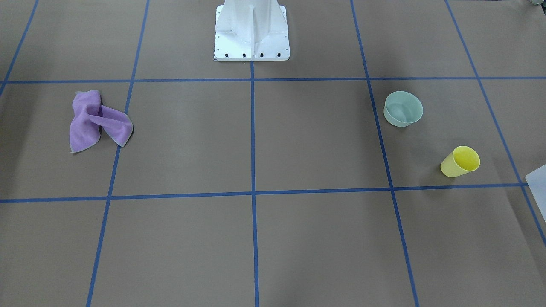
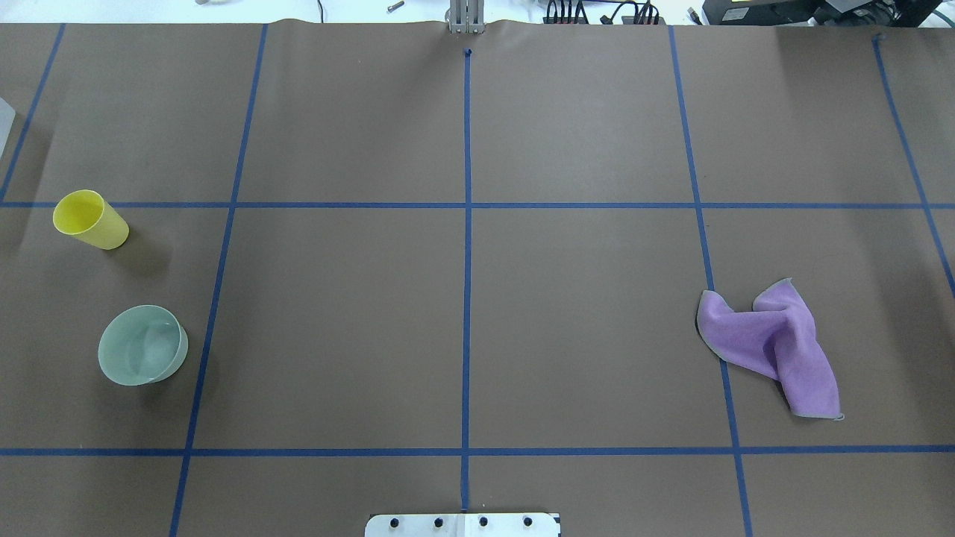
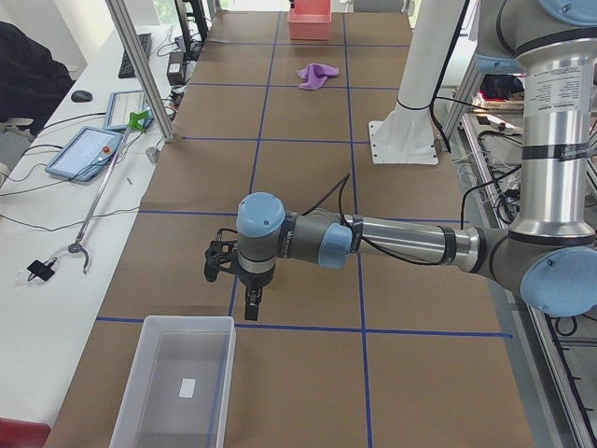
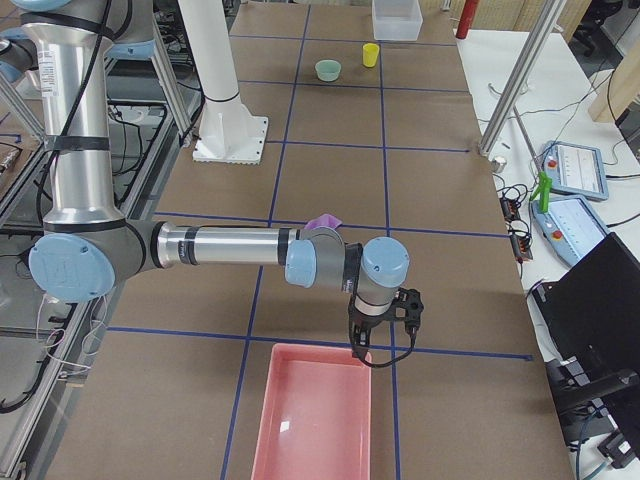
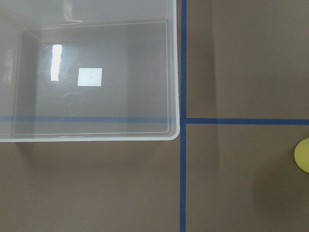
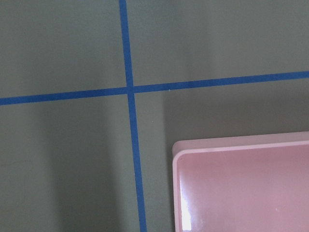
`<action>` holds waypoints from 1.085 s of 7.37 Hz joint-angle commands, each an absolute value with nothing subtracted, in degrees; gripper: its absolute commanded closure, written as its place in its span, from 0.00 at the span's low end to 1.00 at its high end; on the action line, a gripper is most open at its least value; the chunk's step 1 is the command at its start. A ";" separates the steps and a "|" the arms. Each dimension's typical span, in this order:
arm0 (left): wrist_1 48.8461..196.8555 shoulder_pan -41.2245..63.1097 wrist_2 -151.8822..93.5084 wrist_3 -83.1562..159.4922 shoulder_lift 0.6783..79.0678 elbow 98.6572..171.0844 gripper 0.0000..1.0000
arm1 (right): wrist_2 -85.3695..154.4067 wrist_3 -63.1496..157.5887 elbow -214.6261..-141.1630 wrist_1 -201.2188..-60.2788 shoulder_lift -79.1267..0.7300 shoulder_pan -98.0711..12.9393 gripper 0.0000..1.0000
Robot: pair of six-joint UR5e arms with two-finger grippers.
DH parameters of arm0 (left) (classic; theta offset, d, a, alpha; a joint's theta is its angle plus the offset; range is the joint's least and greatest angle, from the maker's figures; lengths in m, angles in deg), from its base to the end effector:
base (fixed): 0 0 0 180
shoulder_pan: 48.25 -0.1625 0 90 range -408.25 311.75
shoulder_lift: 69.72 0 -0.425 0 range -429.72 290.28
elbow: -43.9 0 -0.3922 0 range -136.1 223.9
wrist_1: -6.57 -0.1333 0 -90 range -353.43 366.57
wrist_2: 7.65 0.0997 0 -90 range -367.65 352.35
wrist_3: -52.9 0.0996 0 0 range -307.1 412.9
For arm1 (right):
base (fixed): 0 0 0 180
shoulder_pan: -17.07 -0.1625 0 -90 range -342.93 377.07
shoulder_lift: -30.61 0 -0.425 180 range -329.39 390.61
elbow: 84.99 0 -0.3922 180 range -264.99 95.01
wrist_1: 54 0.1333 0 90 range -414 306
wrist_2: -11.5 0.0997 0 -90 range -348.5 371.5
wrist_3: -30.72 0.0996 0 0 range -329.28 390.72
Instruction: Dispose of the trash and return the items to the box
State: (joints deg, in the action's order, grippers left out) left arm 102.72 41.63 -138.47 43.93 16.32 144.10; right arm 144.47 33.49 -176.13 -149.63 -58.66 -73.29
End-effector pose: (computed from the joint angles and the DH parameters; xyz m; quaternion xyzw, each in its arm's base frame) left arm -0.0672 -0.4742 0.5961 0.0733 0.3536 -0.0344 0.9319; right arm 0.0685 -0.4917 0.6539 -0.0382 -0.3653 0.0374 0.9293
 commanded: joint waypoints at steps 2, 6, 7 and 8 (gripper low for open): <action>102.72 41.22 -138.52 43.67 16.68 143.58 0.01 | 145.27 33.53 -176.39 -149.63 -58.69 -73.37 0.00; 102.99 41.31 -139.58 44.11 16.15 144.71 0.01 | 145.18 33.62 -176.83 -149.63 -58.69 -73.37 0.00; 102.99 41.31 -139.49 44.11 16.15 144.54 0.01 | 145.18 33.71 -177.09 -149.71 -58.95 -73.37 0.00; 103.07 41.31 -139.58 44.11 16.06 144.62 0.01 | 145.44 33.79 -177.18 -149.71 -58.60 -73.37 0.00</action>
